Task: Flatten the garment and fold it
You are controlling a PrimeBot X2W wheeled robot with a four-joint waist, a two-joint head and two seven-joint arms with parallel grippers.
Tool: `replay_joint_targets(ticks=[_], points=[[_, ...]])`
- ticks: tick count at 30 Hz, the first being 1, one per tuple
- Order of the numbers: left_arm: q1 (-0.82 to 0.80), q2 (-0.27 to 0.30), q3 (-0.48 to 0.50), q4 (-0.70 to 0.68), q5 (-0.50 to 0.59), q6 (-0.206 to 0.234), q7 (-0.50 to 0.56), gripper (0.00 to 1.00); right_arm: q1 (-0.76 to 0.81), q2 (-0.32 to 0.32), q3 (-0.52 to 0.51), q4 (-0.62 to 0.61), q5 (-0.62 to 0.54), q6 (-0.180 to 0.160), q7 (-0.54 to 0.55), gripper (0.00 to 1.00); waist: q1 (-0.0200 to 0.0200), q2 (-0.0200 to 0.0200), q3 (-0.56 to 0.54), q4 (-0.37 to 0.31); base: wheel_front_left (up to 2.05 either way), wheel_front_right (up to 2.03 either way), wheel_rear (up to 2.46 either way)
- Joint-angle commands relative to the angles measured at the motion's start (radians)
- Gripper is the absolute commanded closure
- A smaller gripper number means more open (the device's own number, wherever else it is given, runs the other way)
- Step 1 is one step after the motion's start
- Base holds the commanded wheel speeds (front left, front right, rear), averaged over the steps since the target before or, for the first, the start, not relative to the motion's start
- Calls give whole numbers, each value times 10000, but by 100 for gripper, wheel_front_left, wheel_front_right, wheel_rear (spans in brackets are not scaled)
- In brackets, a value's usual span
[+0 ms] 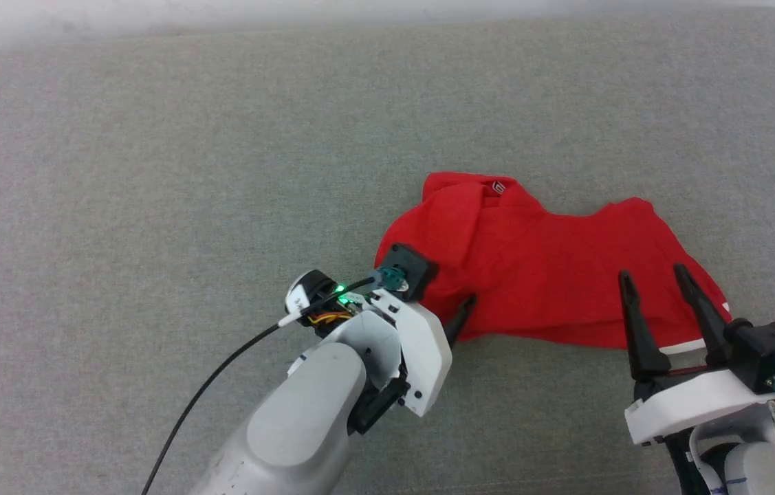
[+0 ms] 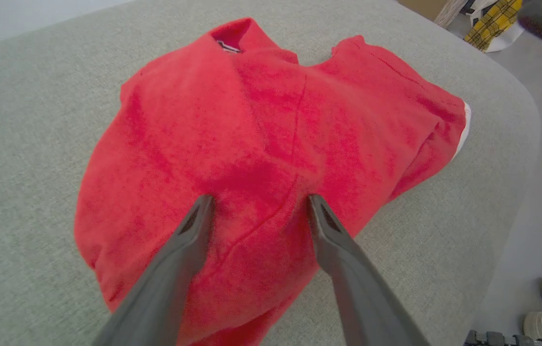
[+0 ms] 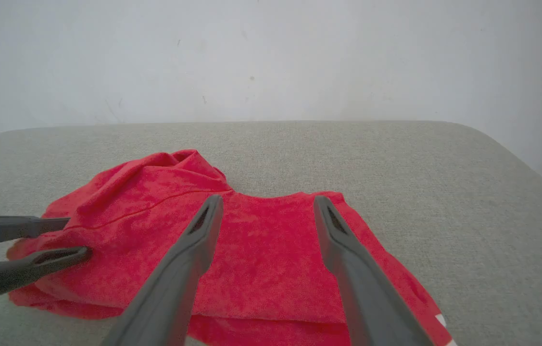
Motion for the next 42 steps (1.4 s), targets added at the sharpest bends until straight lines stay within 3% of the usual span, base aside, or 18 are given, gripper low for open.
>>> replay_joint_targets(ticks=[1, 3, 13, 19, 24, 27, 30, 34, 35, 42], points=[[-191, 30, -94, 62, -76, -64, 141, 0, -161, 14, 26, 5, 58, -9, -96, 0, -1, 0, 56, -77, 0, 0, 0], [-291, 92, -202, 49, -96, -66, 312, 100, -209, 14, 28, -6, 92, -9, -150, 0, -1, 0, 78, -109, 0, 0, 0], [14, 483, -338, -1020, -472, -72, 140, 100, -166, 14, -171, -83, 109, -9, -195, 0, -1, 0, -209, 232, 0, 0, 0], [593, 1023, -387, -3848, -865, 17, 1211, 100, -39, 14, -353, -227, 65, -9, -92, 0, -1, 0, -509, 774, 0, 0, 0], [1028, 1677, -167, -6436, -1105, 463, 2461, 100, -4, 14, -316, -367, 69, -9, 5, 0, -1, 0, -531, 1004, 0, 0, 0], [826, 1887, 295, -6946, -1244, 751, 2828, 100, -87, 14, -224, -449, 114, -9, 11, 0, -1, 0, -299, 988, 0, 0, 0], [257, 1948, 916, -6101, -1357, 1004, 2888, 100, -286, 14, 3, -487, 159, -9, 11, 0, -1, 0, 132, 785, 0, 0, 0], [-892, 1925, 1630, -3547, -1298, 1344, 2685, 100, -679, 14, 300, -498, 202, -9, -23, 0, -1, 0, 819, 377, 0, 0, 0], [-892, 1925, 1630, -3547, -1298, 1344, 2685, 100, -679, 14, 300, -498, 202, -9, -23, 0, -1, 0, 819, 377, 0, 0, 0], [-2681, 1766, 2320, 471, -887, 1911, 1070, 100, -1299, 14, 798, -397, 250, -9, -158, 0, -1, 0, 1644, -426, 0, 0, 0]])
